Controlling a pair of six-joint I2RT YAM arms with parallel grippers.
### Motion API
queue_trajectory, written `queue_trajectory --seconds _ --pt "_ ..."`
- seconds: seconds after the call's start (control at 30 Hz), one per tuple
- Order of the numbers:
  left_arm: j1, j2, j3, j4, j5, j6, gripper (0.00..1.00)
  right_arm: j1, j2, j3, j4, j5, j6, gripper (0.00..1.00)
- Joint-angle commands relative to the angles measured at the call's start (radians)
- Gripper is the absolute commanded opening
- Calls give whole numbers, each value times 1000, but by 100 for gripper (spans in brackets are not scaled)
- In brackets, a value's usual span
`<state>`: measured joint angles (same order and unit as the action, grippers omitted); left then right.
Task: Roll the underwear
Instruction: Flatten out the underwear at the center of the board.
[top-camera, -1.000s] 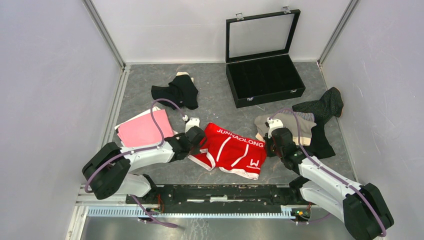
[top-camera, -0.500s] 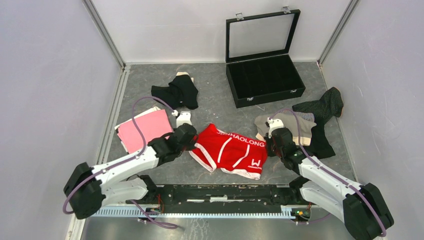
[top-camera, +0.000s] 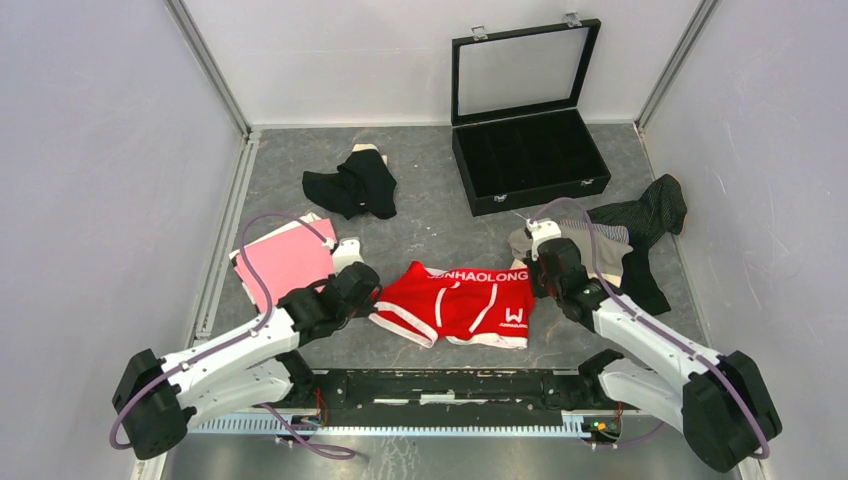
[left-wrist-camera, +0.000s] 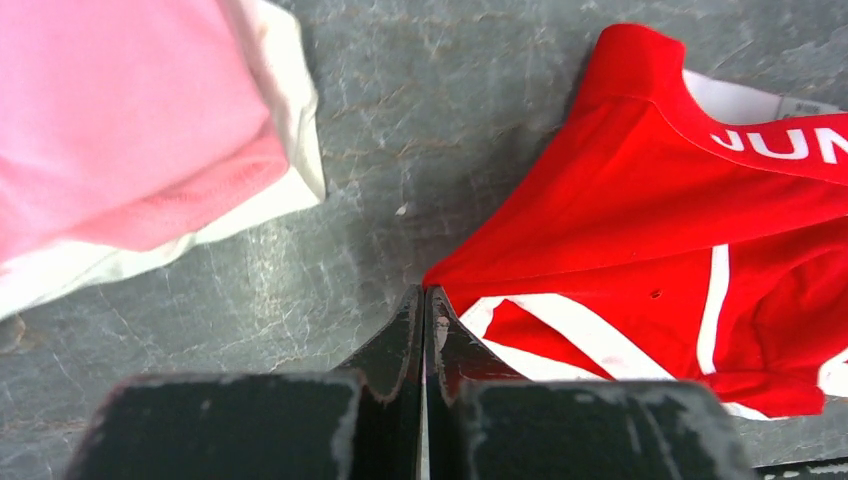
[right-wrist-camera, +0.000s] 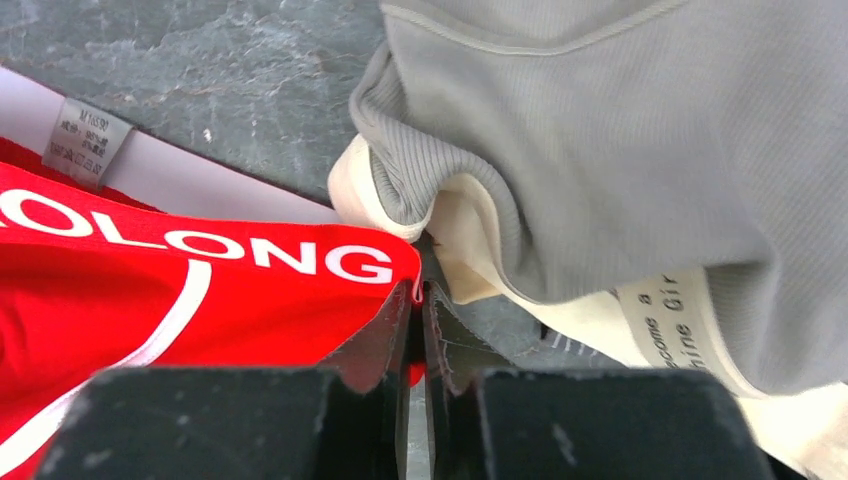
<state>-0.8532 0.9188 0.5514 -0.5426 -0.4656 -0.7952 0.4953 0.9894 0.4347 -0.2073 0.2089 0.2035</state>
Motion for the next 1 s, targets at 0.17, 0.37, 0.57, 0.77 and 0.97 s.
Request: queue_trajectory --seconds 0.17,0.37,0.57,0.77,0.97 --pt "0 -10 -95 51 40 -123 41 3 54 37 -35 -109 -62 32" --pt "-1 44 32 82 -49 -58 65 3 -26 33 -71 -106 -30 51" --pt "7 143 159 234 -50 105 77 5 -133 -18 -68 -80 56 65" --pt "27 420 282 340 -9 325 80 4 -155 -75 -41 -92 105 67" --pt "31 602 397 329 23 446 80 4 -153 -94 -41 -118 95 68"
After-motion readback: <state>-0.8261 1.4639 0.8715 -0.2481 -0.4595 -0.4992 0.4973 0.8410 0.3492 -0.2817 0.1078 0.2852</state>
